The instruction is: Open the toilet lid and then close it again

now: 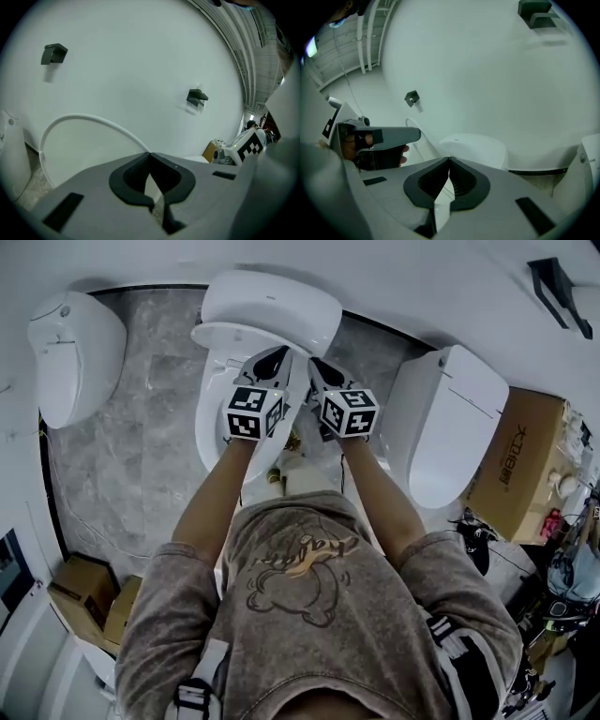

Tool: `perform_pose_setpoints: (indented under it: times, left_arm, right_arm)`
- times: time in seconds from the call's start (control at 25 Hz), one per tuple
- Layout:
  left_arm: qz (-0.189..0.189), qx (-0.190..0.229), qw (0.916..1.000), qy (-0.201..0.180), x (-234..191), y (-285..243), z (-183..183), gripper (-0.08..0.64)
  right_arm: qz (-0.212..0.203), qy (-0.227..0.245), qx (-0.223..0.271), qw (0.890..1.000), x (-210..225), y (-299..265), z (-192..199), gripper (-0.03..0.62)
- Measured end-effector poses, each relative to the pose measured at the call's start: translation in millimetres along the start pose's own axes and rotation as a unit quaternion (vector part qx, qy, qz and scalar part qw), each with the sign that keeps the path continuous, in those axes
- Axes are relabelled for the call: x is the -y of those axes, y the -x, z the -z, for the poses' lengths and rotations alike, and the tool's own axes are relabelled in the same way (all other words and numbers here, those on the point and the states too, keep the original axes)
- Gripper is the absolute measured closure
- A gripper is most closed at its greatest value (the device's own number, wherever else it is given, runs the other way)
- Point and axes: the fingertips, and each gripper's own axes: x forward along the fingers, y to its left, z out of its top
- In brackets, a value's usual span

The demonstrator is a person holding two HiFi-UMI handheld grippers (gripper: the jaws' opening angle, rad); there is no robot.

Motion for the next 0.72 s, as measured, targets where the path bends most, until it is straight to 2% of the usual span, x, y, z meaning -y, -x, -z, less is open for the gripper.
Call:
perform_pose_setpoints:
  times: [0.24, 0.36, 0.64, 0.72]
  left_arm:
    - [0.020, -0.007, 0.9992, -0.034, 0.8, -27.6, -16.2, 0.551]
    - [0.030, 0.000, 0.9981, -0.053, 6.2, -20.8, -25.1, 0.551]
    - [0.024, 0.018, 0.9961, -0.082, 12.0, 7.1, -46.2, 0.550]
    - [0.023, 0.025, 0.9957, -0.086, 10.9, 11.3, -55.0, 0.518]
  right_arm:
    - [0.015, -0.001, 0.008, 1.000, 18.6, -14.1, -16.5, 0.565]
    - [0.022, -0.001, 0.019, 1.000, 19.4, -8.7, -23.9, 0.565]
    - [0.042, -0.016, 0.044, 0.998, 15.0, 23.0, -29.7, 0.565]
    - [0.045, -0.017, 0.049, 0.998, 12.1, 29.0, -32.2, 0.565]
